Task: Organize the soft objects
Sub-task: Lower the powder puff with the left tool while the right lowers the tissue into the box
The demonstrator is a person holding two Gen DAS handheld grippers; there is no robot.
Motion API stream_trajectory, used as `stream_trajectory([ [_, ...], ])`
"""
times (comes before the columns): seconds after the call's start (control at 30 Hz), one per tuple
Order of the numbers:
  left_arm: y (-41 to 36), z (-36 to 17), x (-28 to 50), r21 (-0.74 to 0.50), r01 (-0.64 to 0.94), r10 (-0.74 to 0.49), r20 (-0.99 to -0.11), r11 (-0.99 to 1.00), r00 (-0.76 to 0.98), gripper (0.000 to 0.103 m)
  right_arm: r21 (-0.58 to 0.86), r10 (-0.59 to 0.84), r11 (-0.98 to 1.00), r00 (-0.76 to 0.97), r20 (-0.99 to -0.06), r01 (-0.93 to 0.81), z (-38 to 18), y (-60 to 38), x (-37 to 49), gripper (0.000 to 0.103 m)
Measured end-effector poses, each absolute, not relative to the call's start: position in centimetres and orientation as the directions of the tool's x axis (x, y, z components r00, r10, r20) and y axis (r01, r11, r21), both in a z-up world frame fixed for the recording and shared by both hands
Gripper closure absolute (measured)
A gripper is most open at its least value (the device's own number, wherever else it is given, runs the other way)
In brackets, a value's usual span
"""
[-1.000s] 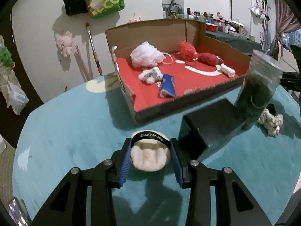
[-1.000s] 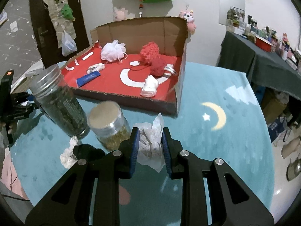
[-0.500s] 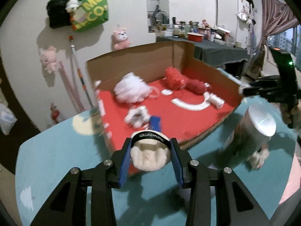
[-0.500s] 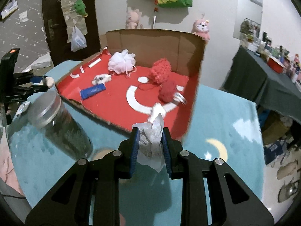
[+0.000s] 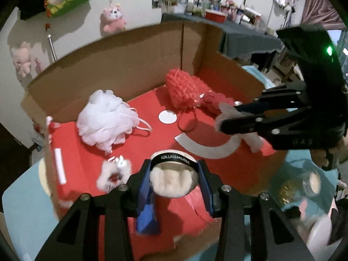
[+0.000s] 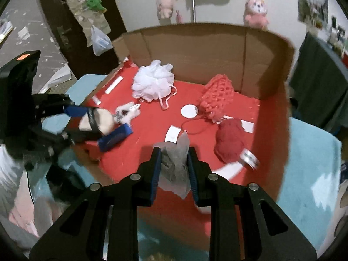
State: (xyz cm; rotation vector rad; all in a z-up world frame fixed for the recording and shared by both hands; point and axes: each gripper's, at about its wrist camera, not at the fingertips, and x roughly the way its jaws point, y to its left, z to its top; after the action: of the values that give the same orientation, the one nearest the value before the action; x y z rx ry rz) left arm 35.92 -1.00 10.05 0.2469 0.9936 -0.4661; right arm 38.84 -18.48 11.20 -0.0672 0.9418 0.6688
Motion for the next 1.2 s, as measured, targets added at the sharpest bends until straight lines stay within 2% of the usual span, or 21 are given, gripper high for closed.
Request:
stream_trajectory([
  [0.43,-2.6,6.8,40.3,0.006,0.469,-0.204,-0.895,0.883,0.397,0.056,0.234,0.399,0.842,0.268,-0.877,-0.487,7.1,-15.1,45.9,0.08],
  [0.87,-3.0,5.1,41.5,0.003,0.455,-0.194,-0.902,0.89,0.386,0.049,0.23,0.368,0.866,0.256,-0.894,-0.444,5.8,-14.1,47.5,0.079],
  [1.2,-1.8,4.3,41.7,-0.013,0.444,-0.203,-0.9,0.896,0.385,0.042,0.198,0.349,0.864,0.267,-0.899,-0.462,5.9,-13.7,46.8,0.074],
])
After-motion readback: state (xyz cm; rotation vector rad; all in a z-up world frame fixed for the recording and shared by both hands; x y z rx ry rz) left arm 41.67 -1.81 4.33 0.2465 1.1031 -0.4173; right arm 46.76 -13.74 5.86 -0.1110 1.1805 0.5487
